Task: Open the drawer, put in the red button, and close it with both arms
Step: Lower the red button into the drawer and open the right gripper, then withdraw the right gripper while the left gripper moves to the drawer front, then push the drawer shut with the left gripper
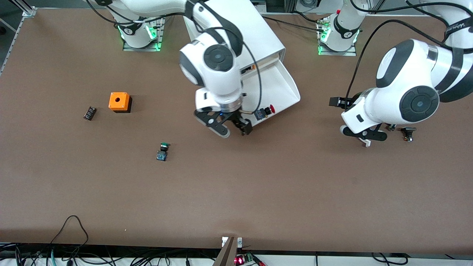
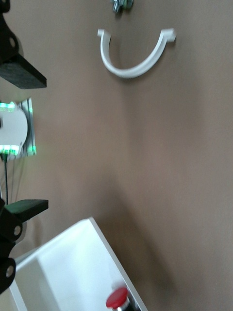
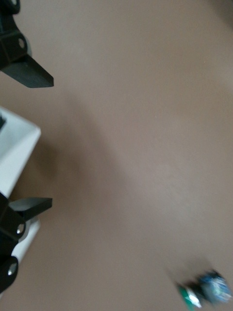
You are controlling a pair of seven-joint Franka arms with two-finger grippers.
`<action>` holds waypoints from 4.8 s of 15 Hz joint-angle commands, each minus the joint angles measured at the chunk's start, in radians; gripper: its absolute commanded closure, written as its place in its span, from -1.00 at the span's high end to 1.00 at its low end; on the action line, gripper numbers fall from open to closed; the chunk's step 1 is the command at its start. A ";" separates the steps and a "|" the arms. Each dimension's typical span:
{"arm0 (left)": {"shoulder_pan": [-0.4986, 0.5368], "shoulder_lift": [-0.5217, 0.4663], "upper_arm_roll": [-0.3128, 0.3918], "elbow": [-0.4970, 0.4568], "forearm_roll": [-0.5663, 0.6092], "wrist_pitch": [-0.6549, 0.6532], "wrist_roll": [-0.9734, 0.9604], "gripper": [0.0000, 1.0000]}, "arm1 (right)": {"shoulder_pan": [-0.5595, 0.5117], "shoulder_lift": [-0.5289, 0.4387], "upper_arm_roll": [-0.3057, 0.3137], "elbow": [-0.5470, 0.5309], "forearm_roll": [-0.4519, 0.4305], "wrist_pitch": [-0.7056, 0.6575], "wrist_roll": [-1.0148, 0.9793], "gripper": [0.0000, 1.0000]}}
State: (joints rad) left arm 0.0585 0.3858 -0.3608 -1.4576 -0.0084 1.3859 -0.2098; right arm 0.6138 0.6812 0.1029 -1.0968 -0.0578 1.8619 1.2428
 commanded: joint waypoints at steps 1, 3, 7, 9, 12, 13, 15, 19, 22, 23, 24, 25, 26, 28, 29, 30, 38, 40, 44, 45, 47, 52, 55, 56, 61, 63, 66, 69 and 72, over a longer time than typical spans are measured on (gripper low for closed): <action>-0.012 0.013 -0.010 -0.067 -0.038 0.074 -0.136 1.00 | -0.118 -0.069 0.011 -0.008 0.047 -0.127 -0.305 1.00; -0.022 -0.002 -0.052 -0.141 -0.036 0.184 -0.270 1.00 | -0.187 -0.097 0.011 -0.017 0.047 -0.188 -0.451 1.00; -0.026 -0.042 -0.105 -0.254 -0.024 0.466 -0.469 1.00 | -0.313 -0.178 0.009 -0.119 0.047 -0.178 -0.719 1.00; -0.028 -0.094 -0.125 -0.384 -0.016 0.656 -0.542 1.00 | -0.383 -0.216 0.009 -0.169 0.049 -0.171 -0.854 1.00; -0.026 -0.162 -0.127 -0.552 -0.016 0.927 -0.609 1.00 | -0.468 -0.277 0.008 -0.244 0.050 -0.170 -1.005 1.00; -0.026 -0.160 -0.135 -0.555 -0.018 0.930 -0.638 1.00 | -0.489 -0.308 0.008 -0.279 0.052 -0.170 -1.026 1.00; -0.029 -0.116 -0.167 -0.555 -0.018 0.929 -0.696 1.00 | -0.529 -0.377 0.008 -0.359 0.053 -0.161 -1.057 1.00; -0.048 -0.041 -0.190 -0.544 -0.016 0.944 -0.717 0.99 | -0.543 -0.589 -0.012 -0.631 0.053 -0.023 -1.066 1.00; -0.069 -0.038 -0.185 -0.549 -0.015 1.008 -0.723 0.99 | -0.543 -0.658 -0.017 -0.686 0.053 -0.023 -1.066 1.00; -0.075 -0.030 -0.184 -0.553 -0.015 1.019 -0.740 0.99 | -0.543 -0.672 -0.019 -0.686 0.052 -0.032 -1.068 1.00; -0.077 -0.024 -0.185 -0.553 0.001 1.019 -0.769 0.98 | -0.543 -0.684 -0.028 -0.684 0.052 -0.049 -1.068 1.00; -0.078 -0.024 -0.187 -0.552 0.016 1.019 -0.790 0.98 | -0.543 -0.695 -0.035 -0.684 0.052 -0.064 -1.066 1.00; -0.078 -0.025 -0.187 -0.552 0.016 1.015 -0.801 0.98 | -0.543 -0.710 -0.035 -0.683 0.050 -0.075 -1.066 1.00; -0.086 -0.021 -0.188 -0.553 0.016 1.015 -0.825 0.98 | -0.542 -0.732 -0.035 -0.677 0.049 -0.114 -1.057 1.00; -0.106 -0.018 -0.185 -0.555 0.018 1.015 -0.848 0.98 | -0.542 -0.738 -0.035 -0.678 0.049 -0.122 -1.054 1.00; -0.118 -0.018 -0.182 -0.563 0.019 1.015 -0.873 0.98 | -0.542 -0.749 -0.034 -0.680 0.049 -0.122 -1.051 1.00; -0.124 -0.019 -0.196 -0.560 0.021 0.897 -0.910 0.99 | -0.582 -0.775 -0.025 -0.673 0.053 -0.129 -1.062 1.00; -0.158 -0.004 -0.198 -0.560 0.021 0.891 -0.915 0.98 | -0.582 -0.776 -0.025 -0.673 0.055 -0.127 -1.063 1.00; -0.204 0.002 -0.202 -0.557 0.013 0.860 -0.919 0.99 | -0.582 -0.776 -0.051 -0.661 0.082 -0.145 -1.066 1.00; -0.209 0.002 -0.204 -0.555 0.010 0.843 -0.919 0.99 | -0.580 -0.773 -0.049 -0.649 0.082 -0.161 -1.062 1.00; -0.210 0.002 -0.231 -0.553 0.001 0.819 -0.921 0.99 | -0.580 -0.769 -0.049 -0.628 0.081 -0.188 -1.066 1.00; -0.213 0.016 -0.296 -0.552 0.001 0.805 -0.956 0.99 | -0.580 -0.749 -0.048 -0.580 0.079 -0.202 -1.071 1.00; -0.213 0.016 -0.316 -0.552 0.001 0.799 -0.956 0.99 | -0.582 -0.744 -0.049 -0.580 0.079 -0.202 -1.073 1.00; -0.215 0.018 -0.317 -0.552 0.001 0.797 -0.956 0.99 | -0.583 -0.744 -0.049 -0.580 0.079 -0.204 -1.074 1.00; -0.235 0.044 -0.325 -0.541 0.001 0.797 -0.958 0.99 | -0.585 -0.746 -0.051 -0.578 0.079 -0.216 -1.074 1.00; -0.229 0.041 -0.325 -0.537 0.001 0.789 -0.954 0.99 | -0.583 -0.746 -0.051 -0.578 0.078 -0.216 -1.076 1.00; -0.198 0.031 -0.320 -0.457 0.001 0.690 -0.953 0.99 | -0.585 -0.747 -0.051 -0.580 0.076 -0.219 -1.076 1.00; -0.168 0.036 -0.300 -0.278 0.019 0.449 -0.933 0.99 | -0.583 -0.747 -0.051 -0.580 0.078 -0.221 -1.076 1.00; -0.112 0.033 -0.297 -0.181 0.057 0.340 -0.860 0.99 | -0.585 -0.747 -0.051 -0.580 0.078 -0.221 -1.076 1.00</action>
State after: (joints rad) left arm -0.0812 0.4116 -0.6590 -1.7098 0.0034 1.8045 -1.1299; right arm 0.0408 -0.0712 0.0496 -1.6990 0.0030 1.6632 0.1878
